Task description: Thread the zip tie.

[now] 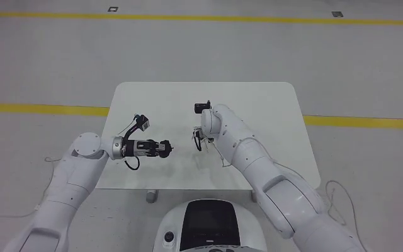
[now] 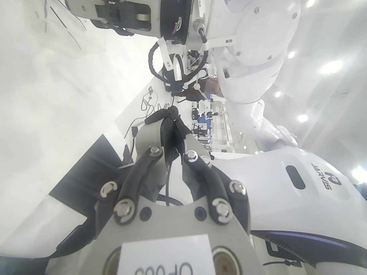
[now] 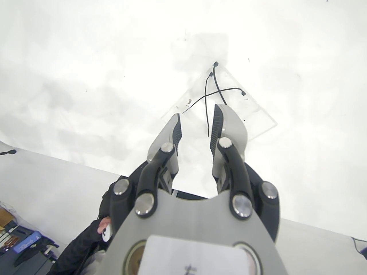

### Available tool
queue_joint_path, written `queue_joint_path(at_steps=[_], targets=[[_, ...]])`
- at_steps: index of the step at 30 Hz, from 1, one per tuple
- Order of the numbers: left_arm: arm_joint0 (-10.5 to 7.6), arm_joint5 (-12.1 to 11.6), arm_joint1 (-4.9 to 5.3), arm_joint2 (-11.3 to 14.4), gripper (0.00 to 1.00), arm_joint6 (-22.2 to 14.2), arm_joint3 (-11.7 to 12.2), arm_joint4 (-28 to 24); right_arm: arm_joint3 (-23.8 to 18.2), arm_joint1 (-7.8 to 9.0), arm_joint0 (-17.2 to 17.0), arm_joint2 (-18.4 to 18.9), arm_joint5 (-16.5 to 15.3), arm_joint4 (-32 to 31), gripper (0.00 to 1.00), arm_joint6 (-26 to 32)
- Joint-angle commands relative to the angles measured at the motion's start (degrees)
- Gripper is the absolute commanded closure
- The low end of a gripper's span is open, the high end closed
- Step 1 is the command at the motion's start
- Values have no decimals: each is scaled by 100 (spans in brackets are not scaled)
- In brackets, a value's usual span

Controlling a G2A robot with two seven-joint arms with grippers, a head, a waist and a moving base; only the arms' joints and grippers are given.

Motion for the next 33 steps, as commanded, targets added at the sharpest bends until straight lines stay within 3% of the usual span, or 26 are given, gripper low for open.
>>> queue_joint_path(at_steps=[1, 17, 29, 33], targets=[[0, 0, 0, 0, 100, 0, 0, 0, 137, -49, 40, 57, 0, -27, 79, -46], [0, 0, 0, 0, 100, 0, 0, 0, 1401, -453, 462, 504, 0, -126, 86, -544], [0, 0, 0, 0, 100, 0, 0, 0, 2137, -687, 777, 689, 0, -92, 71, -852], [0, 0, 0, 0, 100, 0, 0, 0, 2336, -748, 877, 731, 0, -112, 71, -915]])
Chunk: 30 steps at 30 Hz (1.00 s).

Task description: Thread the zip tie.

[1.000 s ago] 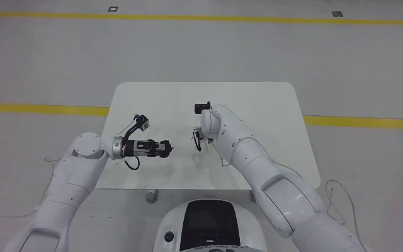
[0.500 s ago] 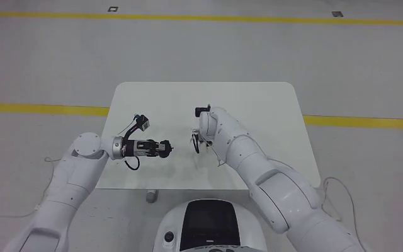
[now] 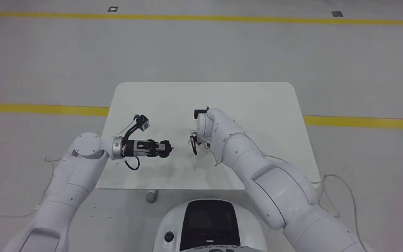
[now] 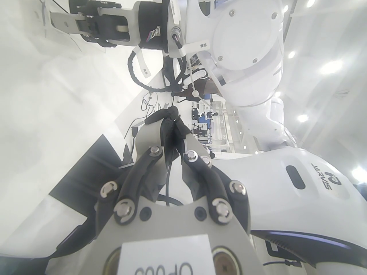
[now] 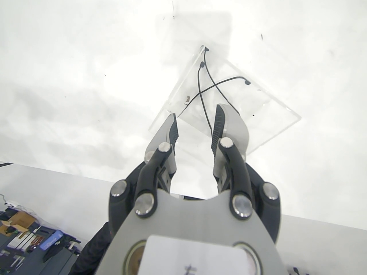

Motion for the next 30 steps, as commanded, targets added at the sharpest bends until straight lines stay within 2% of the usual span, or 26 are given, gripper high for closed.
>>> queue_joint_path(at_steps=[1, 13, 30], targets=[[0, 0, 0, 0, 100, 0, 0, 0, 80, -24, 40, 18, 0, -8, 71, -21], [0, 0, 0, 0, 100, 0, 0, 0, 345, -93, 211, 113, 0, -13, 73, -92], [0, 0, 0, 0, 100, 0, 0, 0, 536, -140, 225, 183, 0, -66, 73, -400]])
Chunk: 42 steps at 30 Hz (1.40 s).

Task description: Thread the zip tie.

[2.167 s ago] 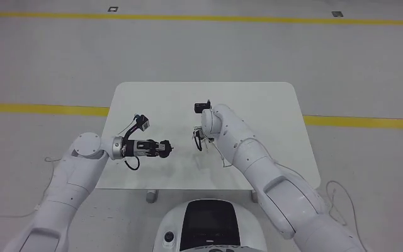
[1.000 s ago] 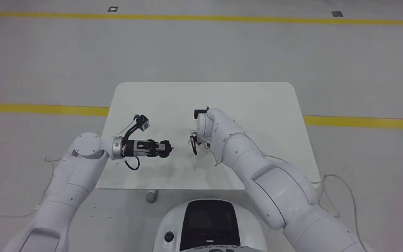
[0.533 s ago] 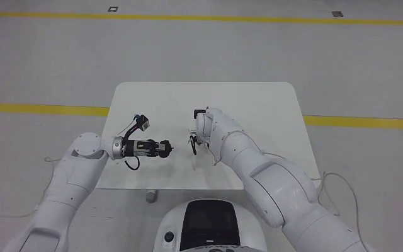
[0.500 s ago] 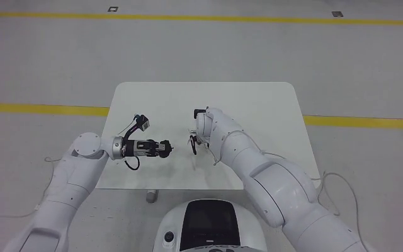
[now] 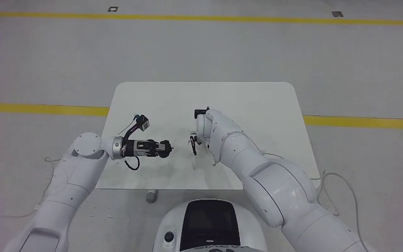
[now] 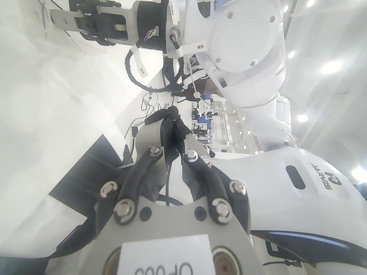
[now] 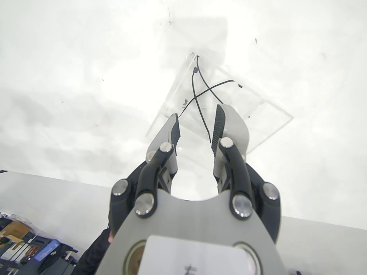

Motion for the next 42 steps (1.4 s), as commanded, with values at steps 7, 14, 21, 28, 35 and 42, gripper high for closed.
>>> queue_joint_path(at_steps=[7, 14, 21, 28, 35, 42], targets=[[0, 0, 0, 0, 100, 0, 0, 0, 64, -32, -1, 23, 0, -21, 72, -101], [0, 0, 0, 0, 100, 0, 0, 0, 159, -49, -6, 50, 0, -18, 70, -332], [0, 0, 0, 0, 100, 0, 0, 0, 352, -74, 34, 34, 0, -23, 68, -597], [0, 0, 0, 0, 100, 0, 0, 0, 352, -112, 38, -45, 0, -93, 69, -558], [0, 0, 0, 0, 100, 0, 0, 0, 352, -131, 35, -85, 0, -151, 73, -522], [0, 0, 0, 0, 100, 0, 0, 0, 300, -145, -6, -110, 0, -222, 72, -439]])
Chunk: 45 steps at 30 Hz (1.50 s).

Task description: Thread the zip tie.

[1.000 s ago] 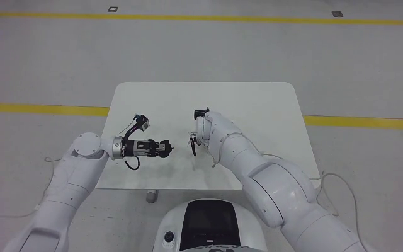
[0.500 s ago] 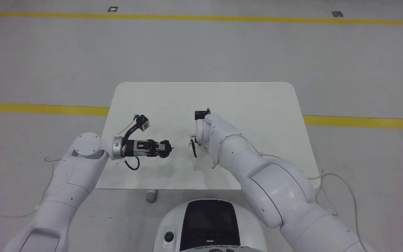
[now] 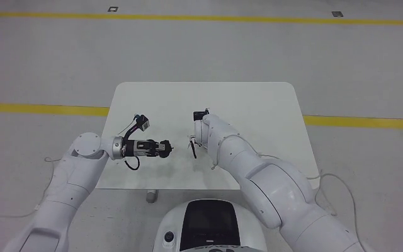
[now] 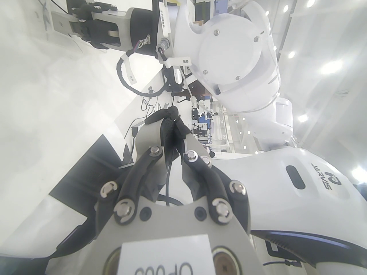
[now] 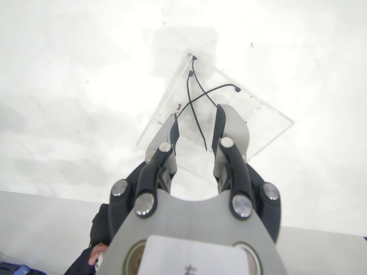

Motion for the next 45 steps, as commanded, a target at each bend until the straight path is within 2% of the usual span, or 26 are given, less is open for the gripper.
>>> queue_joint_path(at_steps=[1, 13, 34, 45], targets=[[0, 0, 0, 0, 100, 0, 0, 0, -35, -4, -26, -7, 0, -37, 72, 41], [0, 0, 0, 0, 100, 0, 0, 0, -175, 1, -118, 94, 0, -152, 73, 53], [0, 0, 0, 0, 100, 0, 0, 0, -156, 17, -146, 303, 0, -453, 95, 161], [0, 0, 0, 0, 100, 0, 0, 0, -275, 12, -215, 398, 0, -693, 84, 142]])
